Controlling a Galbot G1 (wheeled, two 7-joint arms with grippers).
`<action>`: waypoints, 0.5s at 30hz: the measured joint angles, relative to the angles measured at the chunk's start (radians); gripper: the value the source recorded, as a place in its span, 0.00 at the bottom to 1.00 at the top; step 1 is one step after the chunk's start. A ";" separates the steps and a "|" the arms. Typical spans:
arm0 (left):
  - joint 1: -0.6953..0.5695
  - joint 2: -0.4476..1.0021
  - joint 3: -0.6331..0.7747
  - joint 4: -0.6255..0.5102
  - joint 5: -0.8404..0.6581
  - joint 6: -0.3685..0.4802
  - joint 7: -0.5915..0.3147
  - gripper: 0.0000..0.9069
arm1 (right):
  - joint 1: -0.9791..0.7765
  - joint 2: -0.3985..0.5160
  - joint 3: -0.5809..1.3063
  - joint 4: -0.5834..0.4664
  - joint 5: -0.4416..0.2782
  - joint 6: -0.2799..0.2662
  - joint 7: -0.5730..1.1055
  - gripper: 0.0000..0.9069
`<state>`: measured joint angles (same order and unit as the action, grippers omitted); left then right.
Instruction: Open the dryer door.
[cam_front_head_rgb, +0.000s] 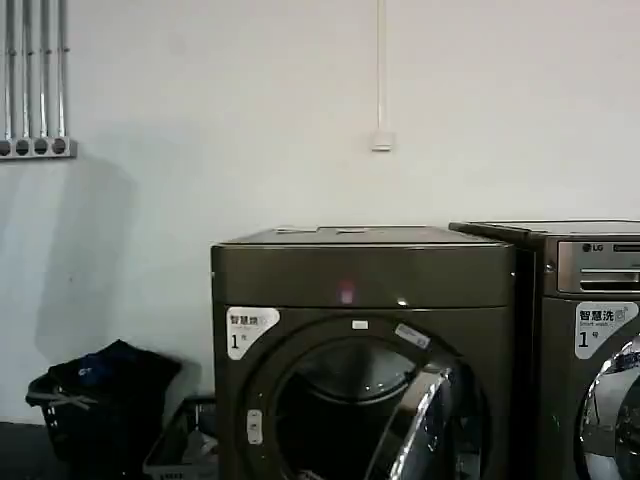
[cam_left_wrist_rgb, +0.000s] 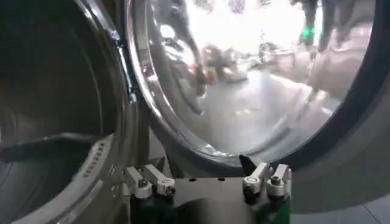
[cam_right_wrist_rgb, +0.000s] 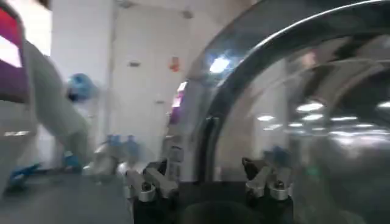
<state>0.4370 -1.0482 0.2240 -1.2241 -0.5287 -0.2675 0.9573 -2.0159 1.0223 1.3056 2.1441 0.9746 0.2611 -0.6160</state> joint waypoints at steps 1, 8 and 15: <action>0.000 -0.002 0.001 -0.001 0.001 -0.001 -0.001 1.00 | -0.006 0.029 0.029 0.000 0.000 -0.005 0.017 1.00; -0.003 -0.021 0.017 -0.012 0.003 -0.006 -0.007 1.00 | -0.012 0.200 0.229 -0.032 -0.026 -0.033 0.149 1.00; -0.019 -0.023 0.045 -0.045 -0.022 -0.008 -0.022 1.00 | -0.003 0.311 0.441 -0.107 -0.020 -0.072 0.304 1.00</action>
<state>0.4177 -1.0713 0.2691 -1.2687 -0.5506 -0.2758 0.9350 -2.0190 1.3336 1.7462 2.0372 0.9550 0.1893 -0.3119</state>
